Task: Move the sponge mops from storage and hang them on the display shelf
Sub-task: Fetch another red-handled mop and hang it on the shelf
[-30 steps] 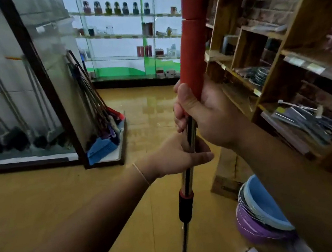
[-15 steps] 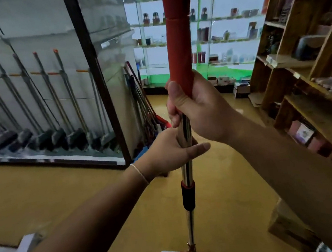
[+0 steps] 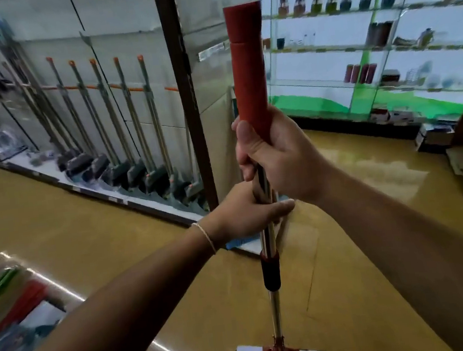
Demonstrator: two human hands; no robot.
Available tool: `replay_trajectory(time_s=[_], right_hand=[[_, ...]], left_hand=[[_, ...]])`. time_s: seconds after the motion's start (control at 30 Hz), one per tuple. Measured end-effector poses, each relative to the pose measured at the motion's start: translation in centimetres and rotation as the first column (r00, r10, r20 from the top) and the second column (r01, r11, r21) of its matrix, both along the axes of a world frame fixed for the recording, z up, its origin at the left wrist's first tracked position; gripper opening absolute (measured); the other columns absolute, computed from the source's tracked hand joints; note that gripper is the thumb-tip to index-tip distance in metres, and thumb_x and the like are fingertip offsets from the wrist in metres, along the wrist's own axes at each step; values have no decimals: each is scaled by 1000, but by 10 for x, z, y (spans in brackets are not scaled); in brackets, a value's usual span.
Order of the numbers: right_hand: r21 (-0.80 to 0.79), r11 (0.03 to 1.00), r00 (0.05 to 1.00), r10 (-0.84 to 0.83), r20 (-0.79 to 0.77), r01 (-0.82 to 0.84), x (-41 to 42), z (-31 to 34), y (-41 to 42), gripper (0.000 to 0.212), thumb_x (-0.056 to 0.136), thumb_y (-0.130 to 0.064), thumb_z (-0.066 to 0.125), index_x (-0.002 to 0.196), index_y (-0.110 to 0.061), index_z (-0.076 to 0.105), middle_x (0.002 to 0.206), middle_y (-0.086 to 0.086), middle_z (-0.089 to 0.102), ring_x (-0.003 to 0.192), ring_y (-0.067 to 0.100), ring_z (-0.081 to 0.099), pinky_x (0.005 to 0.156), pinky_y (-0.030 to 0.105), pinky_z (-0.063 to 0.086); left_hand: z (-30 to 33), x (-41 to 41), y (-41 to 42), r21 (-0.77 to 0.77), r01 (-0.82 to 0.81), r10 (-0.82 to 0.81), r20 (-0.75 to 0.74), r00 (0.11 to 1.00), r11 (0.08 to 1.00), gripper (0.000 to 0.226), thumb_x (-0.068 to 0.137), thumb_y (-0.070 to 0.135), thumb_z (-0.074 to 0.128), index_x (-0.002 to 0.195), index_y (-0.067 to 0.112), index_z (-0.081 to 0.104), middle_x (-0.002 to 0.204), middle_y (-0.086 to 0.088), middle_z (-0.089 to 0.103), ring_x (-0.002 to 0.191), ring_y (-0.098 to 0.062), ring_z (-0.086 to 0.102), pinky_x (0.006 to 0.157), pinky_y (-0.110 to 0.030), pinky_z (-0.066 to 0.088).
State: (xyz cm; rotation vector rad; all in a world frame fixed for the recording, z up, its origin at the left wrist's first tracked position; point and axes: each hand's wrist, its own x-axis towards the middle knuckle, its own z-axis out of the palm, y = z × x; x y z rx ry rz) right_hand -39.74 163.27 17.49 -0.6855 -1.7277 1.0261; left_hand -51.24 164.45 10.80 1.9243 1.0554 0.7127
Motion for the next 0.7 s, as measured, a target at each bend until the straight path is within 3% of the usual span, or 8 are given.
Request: replay_trajectory(time_s=[0.1,0.23,0.43,0.6,0.7], right_hand=[[-9,998,998,67,10,-67,-15,1,40,21,99,-35,50,108,-17,46,70,-1,53,60,21,53,60,36,50],[-1,993,992,119,41,-119,-49,0,88,18,99,-33,49,104,-16,46,70,0,53,60,23,52,59,36,50],[-7,992,991,129,40,-129,-115,-8,162,21,98,-32,50,104,-13,45,70,1,51,60,25,51,59,36,49],[-29,985,985,173,30,-172,-181,-4,227,15,100,-27,47,102,-12,44,71,4,49,60,25,48,56,35,46],[-35,980,980,198,18,-198,-217,4,265,23,99,-28,47,106,-7,43,73,7,48,61,24,48,56,34,48]], left_hand=[[2,-17,31,-13,-53,53,10,999,999,29,90,28,67,97,0,66,81,-10,72,71,-20,71,61,-32,60],[0,-48,73,17,-119,119,3,993,993,32,90,28,66,98,-2,65,89,-21,70,81,-33,70,73,-52,59],[-11,-112,143,-10,-166,166,31,986,986,33,90,22,67,96,-9,61,84,-32,61,78,-46,62,72,-60,55],[-9,-177,209,-35,-197,198,38,979,980,35,90,25,68,99,-9,61,85,-26,65,82,-41,66,78,-57,56],[-3,-215,247,-40,-209,210,23,978,977,34,90,26,68,99,-6,62,84,-21,66,80,-33,68,77,-53,58]])
